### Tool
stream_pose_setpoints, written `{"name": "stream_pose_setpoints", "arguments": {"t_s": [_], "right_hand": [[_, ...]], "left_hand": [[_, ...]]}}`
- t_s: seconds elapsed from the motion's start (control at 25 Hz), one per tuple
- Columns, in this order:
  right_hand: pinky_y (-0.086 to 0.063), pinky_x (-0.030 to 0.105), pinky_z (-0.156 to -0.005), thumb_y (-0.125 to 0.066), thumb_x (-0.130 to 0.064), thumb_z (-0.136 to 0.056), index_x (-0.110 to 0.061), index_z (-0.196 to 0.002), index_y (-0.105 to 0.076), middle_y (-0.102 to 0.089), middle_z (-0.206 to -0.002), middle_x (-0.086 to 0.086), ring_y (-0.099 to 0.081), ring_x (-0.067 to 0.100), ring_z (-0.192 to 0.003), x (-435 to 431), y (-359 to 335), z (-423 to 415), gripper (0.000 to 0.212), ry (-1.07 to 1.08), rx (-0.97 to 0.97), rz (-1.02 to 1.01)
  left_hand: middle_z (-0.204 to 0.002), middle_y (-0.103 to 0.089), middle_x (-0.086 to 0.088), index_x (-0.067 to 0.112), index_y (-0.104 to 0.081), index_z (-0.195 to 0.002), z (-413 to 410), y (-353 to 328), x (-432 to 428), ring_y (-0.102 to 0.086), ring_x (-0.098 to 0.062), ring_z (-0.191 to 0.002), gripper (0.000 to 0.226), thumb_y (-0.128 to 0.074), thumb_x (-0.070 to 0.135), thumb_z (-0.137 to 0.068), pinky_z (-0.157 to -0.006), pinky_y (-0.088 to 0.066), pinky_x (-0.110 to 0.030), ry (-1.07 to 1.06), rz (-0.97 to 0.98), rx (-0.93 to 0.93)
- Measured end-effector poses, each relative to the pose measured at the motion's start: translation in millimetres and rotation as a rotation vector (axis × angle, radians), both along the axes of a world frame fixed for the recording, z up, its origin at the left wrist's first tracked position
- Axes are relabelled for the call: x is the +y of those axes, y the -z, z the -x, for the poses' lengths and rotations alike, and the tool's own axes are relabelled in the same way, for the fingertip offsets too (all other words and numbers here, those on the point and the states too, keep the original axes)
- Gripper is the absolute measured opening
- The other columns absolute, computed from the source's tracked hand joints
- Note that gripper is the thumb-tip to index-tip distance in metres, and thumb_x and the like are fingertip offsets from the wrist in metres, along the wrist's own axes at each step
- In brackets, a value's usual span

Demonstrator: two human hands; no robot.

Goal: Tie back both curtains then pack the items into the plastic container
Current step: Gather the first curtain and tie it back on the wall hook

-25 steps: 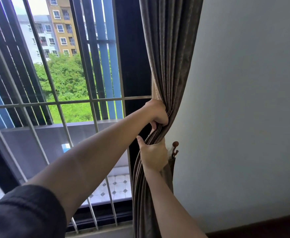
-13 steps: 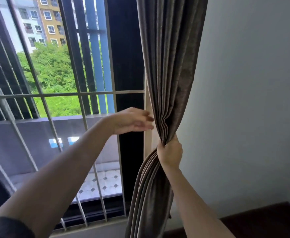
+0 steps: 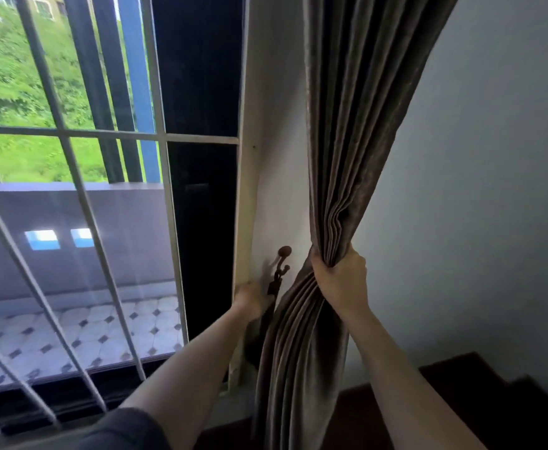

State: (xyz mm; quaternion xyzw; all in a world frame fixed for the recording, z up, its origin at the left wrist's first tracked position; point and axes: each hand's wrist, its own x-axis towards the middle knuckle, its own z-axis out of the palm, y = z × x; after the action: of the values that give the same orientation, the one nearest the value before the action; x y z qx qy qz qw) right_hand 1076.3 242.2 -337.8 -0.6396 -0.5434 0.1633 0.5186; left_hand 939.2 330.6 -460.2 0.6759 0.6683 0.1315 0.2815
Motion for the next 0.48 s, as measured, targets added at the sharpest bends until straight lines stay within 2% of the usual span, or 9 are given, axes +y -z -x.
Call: {"name": "stream_pose_setpoints", "arguments": {"t_s": [0.12,0.2,0.28,0.36,0.4,0.48], "right_hand": [[-0.055,0.029,-0.071,-0.066,-0.021,-0.082,-0.009,-0.091,-0.064,-0.068,-0.078,-0.001,-0.066,0.011,-0.073,5,-2,-24,0.014,-0.029,0.007,0.011],[-0.051,0.020,-0.065,-0.067,-0.019,-0.083,-0.015,-0.084,-0.063,-0.064,-0.073,-0.010,-0.062,-0.002,-0.067,6,-7,-39,0.006,-0.044,0.013,0.008],[-0.047,0.012,-0.063,-0.067,-0.018,-0.083,-0.023,-0.078,-0.061,-0.062,-0.072,-0.016,-0.061,-0.008,-0.063,6,-12,-48,0.010,-0.082,0.026,0.010],[-0.048,0.012,-0.064,-0.067,-0.018,-0.083,-0.023,-0.080,-0.061,-0.064,-0.075,-0.014,-0.062,-0.007,-0.066,6,-12,-51,0.009,-0.123,0.059,0.022],[-0.048,0.013,-0.065,-0.067,-0.019,-0.083,-0.021,-0.084,-0.062,-0.064,-0.077,-0.012,-0.062,-0.004,-0.070,7,-12,-49,0.006,-0.139,0.072,0.031],[-0.048,0.015,-0.066,-0.068,-0.020,-0.083,-0.020,-0.086,-0.062,-0.065,-0.078,-0.011,-0.063,-0.001,-0.073,9,-9,-41,0.007,-0.174,0.089,0.031]], "left_hand": [[-0.114,-0.066,-0.013,0.006,-0.061,-0.114,-25,24,11,-0.063,-0.029,-0.103,0.038,-0.049,0.035,-0.093,-0.082,-0.047,-0.031,-0.079,-0.023,-0.040],[-0.118,-0.066,-0.011,0.011,-0.061,-0.119,-31,31,16,-0.062,-0.028,-0.106,0.035,-0.048,0.031,-0.094,-0.085,-0.046,-0.030,-0.099,-0.023,-0.118],[-0.121,-0.064,-0.008,0.017,-0.059,-0.123,-26,33,13,-0.060,-0.026,-0.109,0.034,-0.045,0.030,-0.095,-0.089,-0.045,-0.030,-0.025,-0.022,-0.151],[-0.118,-0.065,-0.004,0.021,-0.059,-0.120,-9,29,2,-0.061,-0.021,-0.104,0.030,-0.044,0.029,-0.096,-0.090,-0.048,-0.029,0.084,-0.065,-0.208],[-0.111,-0.066,-0.002,0.020,-0.061,-0.114,5,25,-6,-0.062,-0.016,-0.096,0.026,-0.047,0.030,-0.095,-0.084,-0.050,-0.026,0.128,-0.093,-0.236],[-0.089,-0.064,0.003,0.020,-0.064,-0.097,42,10,-18,-0.059,-0.006,-0.076,0.019,-0.055,0.036,-0.091,-0.066,-0.045,-0.014,0.240,-0.076,-0.168]]}}
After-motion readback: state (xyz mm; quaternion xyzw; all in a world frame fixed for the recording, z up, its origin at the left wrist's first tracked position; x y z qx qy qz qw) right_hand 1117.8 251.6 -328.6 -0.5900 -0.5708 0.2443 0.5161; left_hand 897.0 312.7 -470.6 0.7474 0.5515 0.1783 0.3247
